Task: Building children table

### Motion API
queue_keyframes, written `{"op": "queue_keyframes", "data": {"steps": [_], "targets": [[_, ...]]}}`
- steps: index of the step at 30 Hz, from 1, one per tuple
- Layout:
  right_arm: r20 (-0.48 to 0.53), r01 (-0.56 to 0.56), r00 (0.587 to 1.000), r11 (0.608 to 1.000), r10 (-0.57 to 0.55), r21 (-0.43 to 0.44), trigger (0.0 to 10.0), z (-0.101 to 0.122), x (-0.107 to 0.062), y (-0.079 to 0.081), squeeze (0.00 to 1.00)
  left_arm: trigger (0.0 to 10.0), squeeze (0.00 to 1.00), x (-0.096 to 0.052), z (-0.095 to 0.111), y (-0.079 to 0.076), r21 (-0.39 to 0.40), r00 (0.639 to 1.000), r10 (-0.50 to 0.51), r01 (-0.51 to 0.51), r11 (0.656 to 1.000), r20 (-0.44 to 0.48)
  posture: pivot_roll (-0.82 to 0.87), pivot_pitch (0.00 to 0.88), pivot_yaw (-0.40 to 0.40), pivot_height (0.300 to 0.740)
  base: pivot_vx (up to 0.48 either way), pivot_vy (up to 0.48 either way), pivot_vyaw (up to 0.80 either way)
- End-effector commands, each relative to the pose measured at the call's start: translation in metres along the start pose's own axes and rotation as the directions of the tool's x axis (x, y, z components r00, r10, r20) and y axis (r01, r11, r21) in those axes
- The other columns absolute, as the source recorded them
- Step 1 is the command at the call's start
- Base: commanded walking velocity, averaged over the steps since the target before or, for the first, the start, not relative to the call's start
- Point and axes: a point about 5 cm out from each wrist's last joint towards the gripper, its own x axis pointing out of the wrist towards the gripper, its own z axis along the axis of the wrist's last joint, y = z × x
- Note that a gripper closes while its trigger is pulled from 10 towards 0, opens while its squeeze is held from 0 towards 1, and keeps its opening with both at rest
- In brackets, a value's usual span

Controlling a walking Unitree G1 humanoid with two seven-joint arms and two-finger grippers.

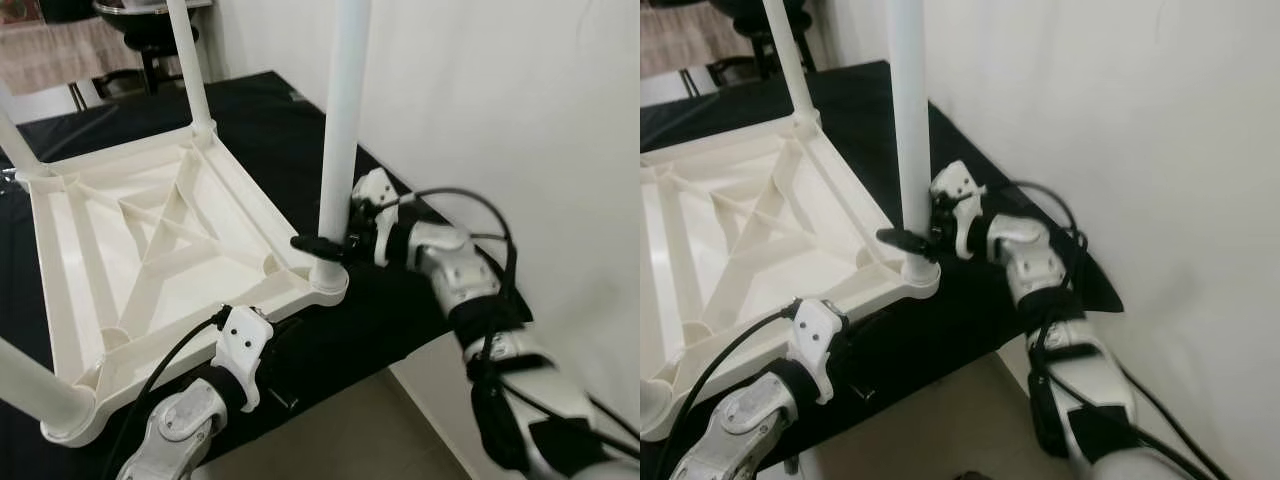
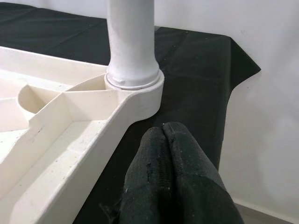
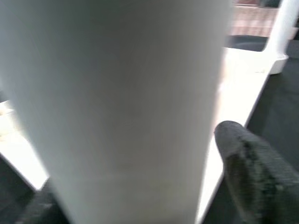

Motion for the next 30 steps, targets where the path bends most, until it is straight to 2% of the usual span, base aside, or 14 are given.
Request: {"op": "queue_keyframes", "data": {"steps": [1, 7, 10, 14, 16, 17, 18, 19, 20, 21, 22, 23, 24, 30], "targets": [[-0.003, -0.037, 0.999, 0.999, 0.037, 0.03, 0.0, -0.005, 0.003, 0.003, 0.0, 10.0, 0.0, -0.001, -0.003, -0.002, 0.0, 1.0, 0.004, -0.004, 1.0, -0.006, 0.05, 0.067, -0.066, 0.74, 0.0, 0.0, 0.0], [0.007, -0.003, 1.0, 0.998, 0.002, 0.057, 0.0, -0.013, -0.001, 0.0, 0.0, 10.0, 0.0, -0.001, -0.002, -0.003, -0.001, 1.0, 0.003, -0.003, 1.0, -0.004, 0.05, 0.075, -0.064, 0.74, 0.0, 0.0, 0.0], [0.017, 0.038, 0.999, 0.998, -0.039, 0.044, 0.0, -0.022, -0.012, -0.001, 0.0, 10.0, 0.0, -0.002, -0.002, -0.003, -0.005, 1.0, 0.004, -0.004, 1.0, -0.003, 0.05, 0.086, -0.061, 0.74, 0.0, 0.0, 0.0], [0.02, 0.134, 0.991, 0.99, -0.135, 0.033, 0.0, -0.031, -0.032, -0.004, 0.0, 10.0, 0.0, -0.002, -0.001, -0.003, -0.008, 1.0, 0.004, -0.004, 1.0, -0.001, 0.04, 0.1, -0.061, 0.74, 0.0, 0.0, 0.0], [0.009, 0.261, 0.965, 0.963, -0.262, 0.069, 0.0, -0.04, -0.036, -0.001, 0.0, 10.0, 0.0, -0.004, 0.0, -0.003, -0.008, 1.0, 0.004, -0.004, 1.0, 0.0, 0.03, 0.106, -0.061, 0.74, 0.0, 0.0, 0.0], [0.009, 0.261, 0.965, 0.963, -0.262, 0.069, 0.0, -0.04, -0.036, -0.001, 0.0, 10.0, 0.0, -0.004, 0.0, -0.003, -0.008, 1.0, 0.004, -0.004, 1.0, 0.0, 0.03, 0.106, -0.061, 0.74, 0.0, 0.0, 0.0], [0.004, 0.53, 0.846, 0.842, -0.533, 0.101, 0.0, -0.052, -0.031, 0.007, 0.0, 10.0, 0.0, -0.005, 0.0, -0.001, -0.008, 1.0, 0.006, -0.006, 1.0, 0.0, 0.02, 0.116, -0.055, 0.74, 0.0, 0.0, 0.0], [0.004, 0.53, 0.846, 0.842, -0.533, 0.101, 0.0, -0.052, -0.031, 0.007, 0.0, 10.0, 0.0, -0.005, 0.0, -0.001, -0.008, 1.0, 0.006, -0.006, 1.0, 0.0, 0.02, 0.116, -0.055, 0.74, 0.0, 0.0, 0.0], [-0.02, 0.655, 0.745, 0.727, -0.666, 0.205, 0.0, -0.064, -0.026, 0.023, 0.0, 10.0, 0.0, -0.005, 0.0, 0.0, -0.009, 1.0, 0.007, -0.007, 1.0, 0.0, 0.02, 0.12, -0.05, 0.74, 0.0, 0.0, 0.0], [-0.02, 0.655, 0.745, 0.727, -0.666, 0.205, 0.0, -0.064, -0.026, 0.023, 0.0, 10.0, 0.0, -0.005, 0.0, 0.0, -0.009, 1.0, 0.007, -0.007, 1.0, 0.0, 0.02, 0.12, -0.05, 0.74, 0.0, 0.0, 0.0], [-0.079, 0.694, 0.71, 0.677, -0.7, 0.244, 0.0, -0.076, -0.02, 0.042, 0.0, 10.0, 0.0, -0.005, 0.0, 0.001, -0.01, 1.0, 0.007, -0.007, 1.0, 0.0, 0.02, 0.122, -0.049, 0.74, 0.0, 0.0, 0.0], [-0.079, 0.694, 0.71, 0.677, -0.7, 0.244, 0.0, -0.076, -0.02, 0.042, 0.0, 10.0, 0.0, -0.005, 0.0, 0.001, -0.01, 1.0, 0.007, -0.007, 1.0, 0.0, 0.02, 0.122, -0.049, 0.74, 0.0, 0.0, 0.0], [-0.056, 0.673, 0.739, 0.73, -0.672, 0.121, 0.0, -0.069, -0.008, 0.052, 0.0, 10.0, 0.0, -0.005, 0.0, 0.002, -0.005, 1.0, 0.008, -0.008, 1.0, -0.003, 0.01, 0.107, -0.037, 0.74, 0.0, 0.0, 0.0], [-0.112, 0.643, 0.766, 0.758, -0.633, 0.112, 0.0, -0.074, -0.002, 0.046, 0.0, 10.0, 0.0, -0.003, -0.001, 0.003, 0.002, 1.0, 0.005, -0.005, 1.0, -0.006, 0.02, 0.106, -0.038, 0.74, 0.0, 0.0, 0.0]]}}
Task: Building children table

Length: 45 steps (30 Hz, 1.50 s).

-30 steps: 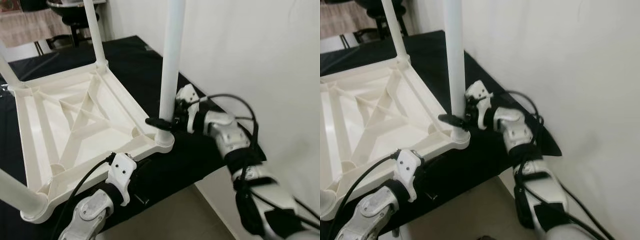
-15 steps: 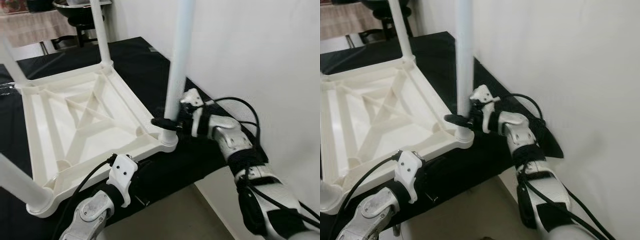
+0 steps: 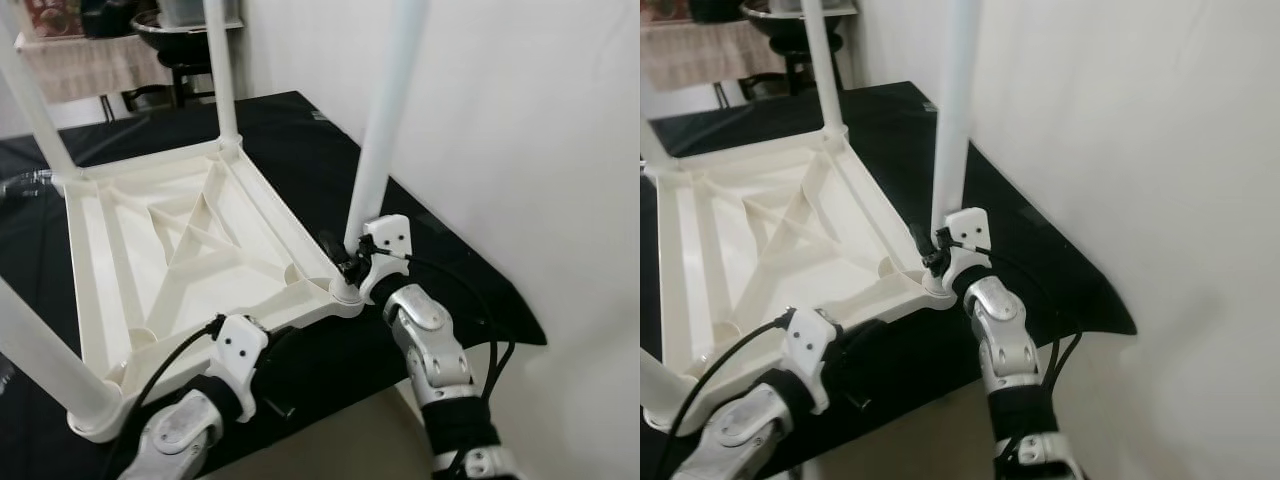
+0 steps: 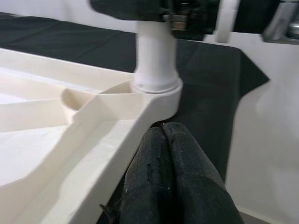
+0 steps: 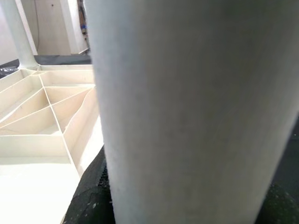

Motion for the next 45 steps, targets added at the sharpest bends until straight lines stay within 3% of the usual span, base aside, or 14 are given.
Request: {"op": "queue_keyframes", "data": {"steps": [1, 3, 4, 7, 10, 11, 13, 14, 19, 24, 25, 37, 40, 45], "targets": [[-0.163, 0.009, 0.987, 1.0, -0.005, 0.022, 4.8, -0.029, -0.008, -0.001, 0.0, 10.0, 0.0, -0.001, -0.005, -0.001, -0.005, 1.0, 0.0, 0.0, 1.0, -0.021, 0.02, 0.104, -0.039, 0.74, 0.0, 0.0, 0.0], [-0.16, 0.014, 0.987, 1.0, -0.011, 0.017, 4.8, -0.027, -0.009, 0.0, 0.0, 10.0, 0.0, -0.001, -0.005, -0.001, -0.005, 1.0, 0.004, -0.004, 1.0, -0.02, 0.02, 0.104, -0.039, 0.74, 0.0, 0.0, 0.0], [-0.136, -0.029, 0.99, 0.999, 0.035, 0.042, 10.0, -0.018, -0.008, -0.001, 0.89, 10.0, 0.0, 0.0, -0.005, -0.001, -0.008, 1.0, 0.003, -0.003, 1.0, -0.019, 0.03, 0.101, -0.044, 0.74, 0.0, 0.0, 0.0], [-0.085, -0.144, 0.985, 0.988, 0.148, 0.05, 10.0, -0.007, -0.004, -0.001, 1.0, 10.0, 0.0, 0.0, -0.005, -0.001, -0.009, 1.0, 0.0, 0.0, 1.0, -0.019, 0.03, 0.098, -0.044, 0.74, 0.0, 0.0, 0.0], [-0.017, -0.323, 0.946, 0.946, 0.324, 0.024, 10.0, 0.013, 0.005, -0.004, 1.0, 10.0, 0.0, 0.001, -0.005, -0.002, -0.01, 1.0, -0.003, 0.003, 1.0, -0.019, 0.02, 0.096, -0.045, 0.74, 0.0, 0.0, 0.0], [-0.016, -0.396, 0.918, 0.918, 0.396, -0.007, 10.0, 0.019, 0.01, -0.009, 0.21, 10.0, 0.0, 0.001, -0.005, -0.003, -0.011, 1.0, -0.005, 0.005, 1.0, -0.018, 0.04, 0.094, -0.048, 0.74, 0.0, 0.0, 0.0], [-0.022, -0.432, 0.902, 0.902, 0.431, -0.026, 10.0, 0.021, 0.013, -0.012, 0.21, 10.0, 0.0, 0.001, -0.005, -0.003, -0.012, 1.0, -0.006, 0.006, 1.0, -0.018, 0.04, 0.094, -0.048, 0.74, 0.0, 0.0, 0.0], [-0.033, -0.491, 0.871, 0.87, 0.49, -0.046, 10.0, 0.024, 0.015, -0.015, 0.0, 10.0, 0.0, 0.001, -0.005, -0.004, -0.012, 1.0, -0.008, 0.008, 1.0, -0.019, 0.05, 0.093, -0.052, 0.74, 0.0, 0.0, 0.0], [-0.093, -0.669, 0.742, 0.743, 0.664, -0.039, 10.0, 0.021, 0.011, -0.02, 0.0, 10.0, 0.0, 0.001, -0.005, -0.006, 0.003, 0.999, -0.02, 0.02, 1.0, -0.029, 0.07, 0.09, -0.058, 0.74, 0.0, 0.0, 0.0], [-0.13, -0.67, 0.734, 0.742, 0.667, 0.02, 9.3, 0.02, 0.015, -0.03, 0.0, 10.0, 0.0, -0.001, -0.005, -0.009, 0.015, 0.999, -0.023, 0.024, 1.0, -0.036, 0.08, 0.089, -0.066, 0.74, 0.0, 0.0, 0.0], [-0.136, -0.643, 0.754, 0.764, 0.642, 0.041, 0.0, 0.023, 0.019, -0.035, 0.0, 10.0, 0.0, -0.003, -0.005, -0.012, 0.015, 0.999, -0.022, 0.022, 1.0, -0.04, 0.09, 0.092, -0.07, 0.74, 0.0, 0.0, 0.0], [-0.173, -0.484, 0.856, 0.873, 0.486, 0.059, 0.0, -0.006, 0.002, -0.061, 0.0, 10.0, 0.0, -0.013, -0.004, -0.018, 0.018, 0.997, 0.025, -0.023, 1.0, -0.071, 0.07, 0.102, -0.076, 0.74, 0.0, 0.0, 0.0], [-0.326, -0.105, 0.936, 0.988, 0.136, 0.11, 0.0, -0.049, -0.021, -0.018, 0.0, 10.0, 0.0, -0.016, -0.003, -0.015, 0.009, 0.997, 0.039, -0.038, 0.999, -0.073, 0.06, 0.125, -0.06, 0.74, 0.0, 0.0, 0.0], [-0.246, -0.079, 0.966, 0.997, 0.083, 0.025, 0.0, -0.035, -0.045, 0.017, 0.0, 10.0, 0.0, -0.016, -0.004, -0.01, 0.005, 0.996, 0.036, -0.036, 0.999, -0.077, 0.0, 0.114, -0.016, 0.74, 0.0, 0.0, 0.0]]}}
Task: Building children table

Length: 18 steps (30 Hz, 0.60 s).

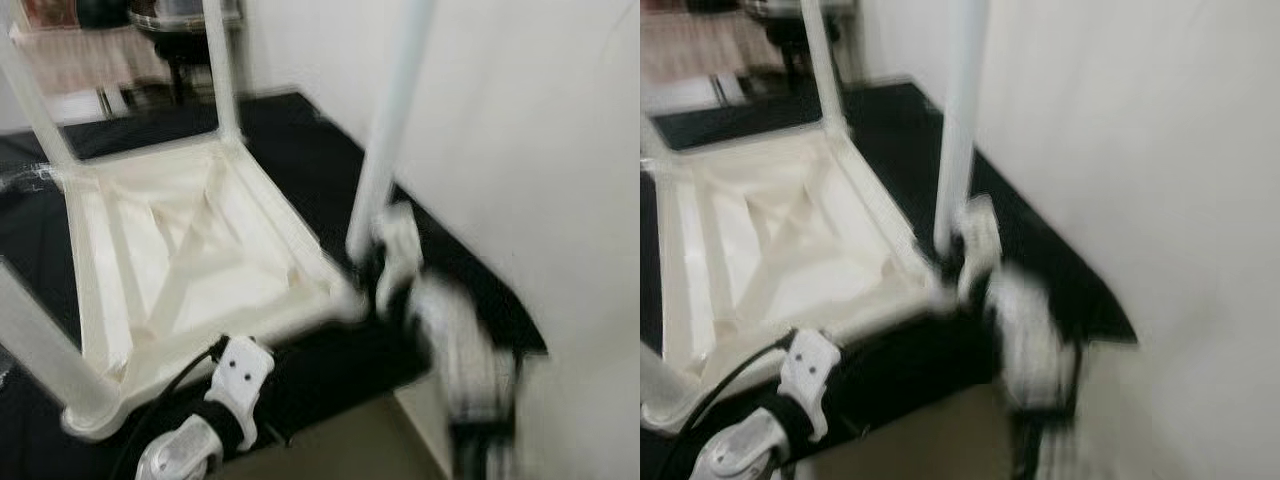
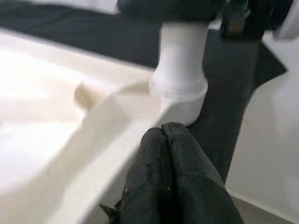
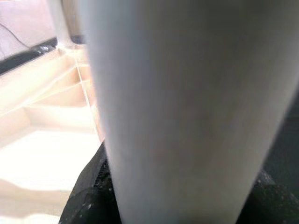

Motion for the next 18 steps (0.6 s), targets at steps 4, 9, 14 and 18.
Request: {"op": "queue_keyframes", "data": {"steps": [4, 9, 14, 18], "targets": [[-0.188, 0.014, 0.982, 1.0, -0.01, 0.021, 0.0, -0.028, 0.008, -0.022, 0.0, 10.0, 0.0, 0.002, -0.004, -0.001, -0.055, 0.998, -0.058, 0.058, 0.997, -0.003, 0.02, 0.112, -0.029, 0.74, 0.0, 0.0, 0.0], [-0.175, -0.041, 0.984, 0.999, 0.046, 0.029, 10.0, -0.017, 0.023, -0.025, 1.0, 10.0, 0.0, 0.002, -0.002, -0.001, -0.048, 0.999, -0.044, 0.044, 0.998, 0.013, 0.04, 0.1, -0.028, 0.74, 0.0, 0.0, 0.0], [-0.17, -0.123, 0.978, 0.992, 0.121, -0.001, 10.0, -0.004, 0.025, -0.026, 1.0, 10.0, 0.0, 0.003, -0.002, -0.001, -0.045, 0.999, -0.047, 0.048, 0.998, 0.013, 0.04, 0.093, -0.038, 0.74, 0.0, 0.0, 0.0], [-0.13, -0.337, 0.935, 0.941, 0.329, -0.041, 10.0, 0.009, 0.034, -0.039, 0.0, 10.0, 0.0, 0.005, -0.002, -0.003, -0.048, 0.998, -0.053, 0.054, 0.997, 0.02, 0.04, 0.087, -0.05, 0.74, 0.0, 0.0, 0.0]]}}
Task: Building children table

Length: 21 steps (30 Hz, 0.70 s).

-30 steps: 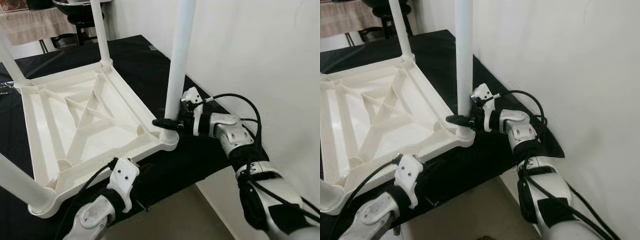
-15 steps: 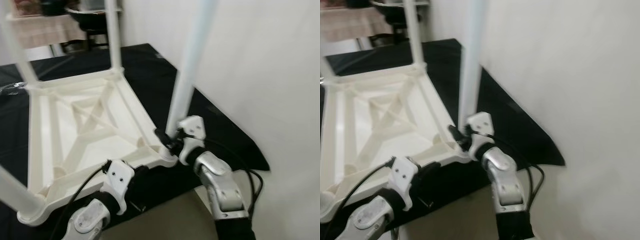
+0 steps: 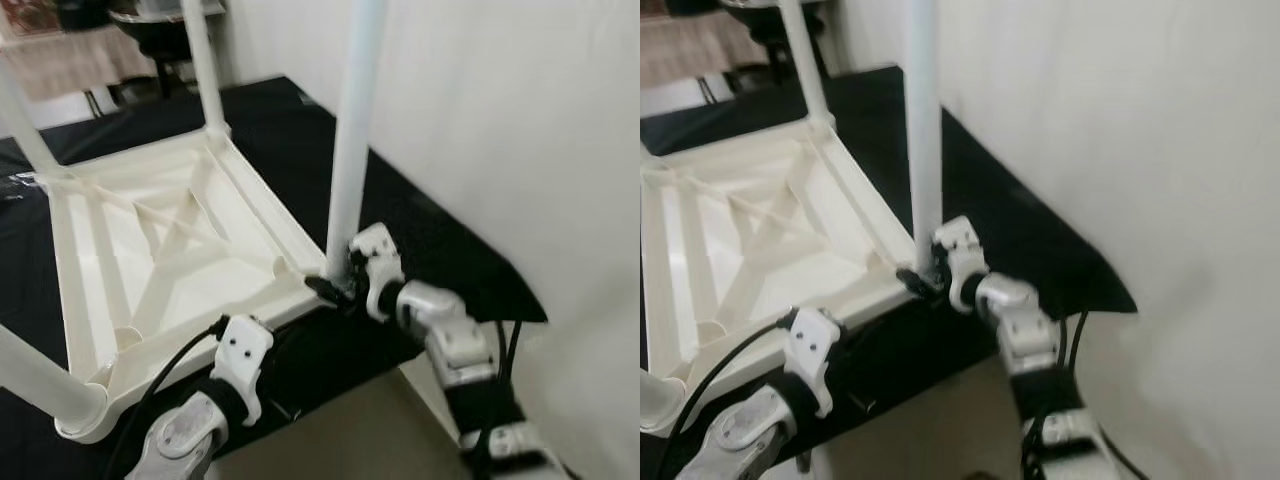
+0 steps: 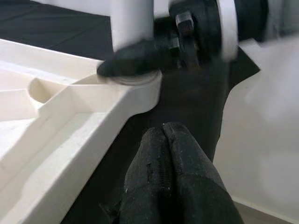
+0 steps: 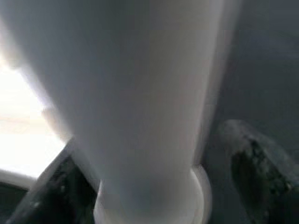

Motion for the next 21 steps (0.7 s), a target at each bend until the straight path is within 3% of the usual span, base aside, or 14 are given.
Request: {"op": "queue_keyframes", "data": {"steps": [1, 2, 4, 8, 9, 10, 11, 17, 21], "targets": [[0.051, -0.164, 0.985, 0.986, 0.166, -0.034, 10.0, 0.006, 0.004, 0.002, 0.0, 10.0, 0.0, 0.0, -0.005, -0.002, -0.007, 1.0, 0.004, -0.004, 1.0, -0.014, 0.04, 0.083, -0.056, 0.74, 0.0, 0.0, 0.0], [0.063, -0.254, 0.964, 0.964, 0.259, -0.074, 10.0, 0.01, 0.004, 0.0, 0.0, 10.0, 0.0, 0.0, -0.005, -0.001, -0.003, 1.0, 0.02, -0.02, 1.0, -0.005, 0.04, 0.081, -0.058, 0.74, 0.0, 0.0, 0.0], [0.067, -0.327, 0.941, 0.943, 0.331, -0.062, 10.0, 0.015, 0.004, -0.005, 0.0, 10.0, 0.0, 0.0, -0.003, -0.001, 0.009, 0.999, 0.036, -0.036, 0.999, 0.008, 0.05, 0.077, -0.065, 0.74, 0.0, 0.0, 0.0], [0.07, -0.356, 0.93, 0.933, 0.36, -0.056, 10.0, 0.018, 0.005, -0.007, 0.0, 10.0, 0.0, -0.001, -0.002, -0.001, 0.015, 0.999, 0.044, -0.044, 0.999, 0.015, 0.05, 0.077, -0.065, 0.74, 0.0, 0.0, 0.0], [0.076, -0.36, 0.93, 0.933, 0.361, -0.026, 3.7, 0.021, 0.008, -0.011, 0.0, 10.0, 0.0, -0.001, -0.001, -0.001, 0.018, 0.998, 0.056, -0.056, 0.998, 0.027, 0.06, 0.072, -0.075, 0.74, 0.0, 0.0, 0.0], [0.076, -0.36, 0.93, 0.933, 0.361, -0.026, 3.7, 0.021, 0.008, -0.011, 0.0, 10.0, 0.0, -0.001, -0.001, -0.001, 0.018, 0.998, 0.056, -0.056, 0.998, 0.027, 0.06, 0.072, -0.075, 0.74, 0.0, 0.0, 0.0], [0.075, -0.369, 0.926, 0.929, 0.369, -0.008, 0.0, 0.022, 0.009, -0.012, 0.0, 10.0, 0.0, -0.002, 0.001, -0.002, 0.016, 0.997, 0.061, -0.062, 0.998, 0.04, 0.07, 0.071, -0.079, 0.74, 0.0, 0.0, 0.0], [0.067, -0.373, 0.926, 0.928, 0.371, 0.013, 0.0, 0.017, 0.009, -0.02, 0.0, 10.0, 0.0, -0.002, 0.003, -0.003, -0.01, 0.994, 0.079, -0.078, 0.997, 0.073, 0.07, 0.072, -0.085, 0.74, 0.0, 0.0, 0.0], [0.036, -0.274, 0.961, 0.962, 0.274, -0.011, 0.0, 0.005, 0.0, -0.031, 0.0, 10.0, 0.0, -0.002, 0.004, -0.005, -0.017, 0.993, 0.08, -0.079, 0.997, 0.086, 0.06, 0.08, -0.088, 0.74, 0.0, 0.0, 0.0]]}}
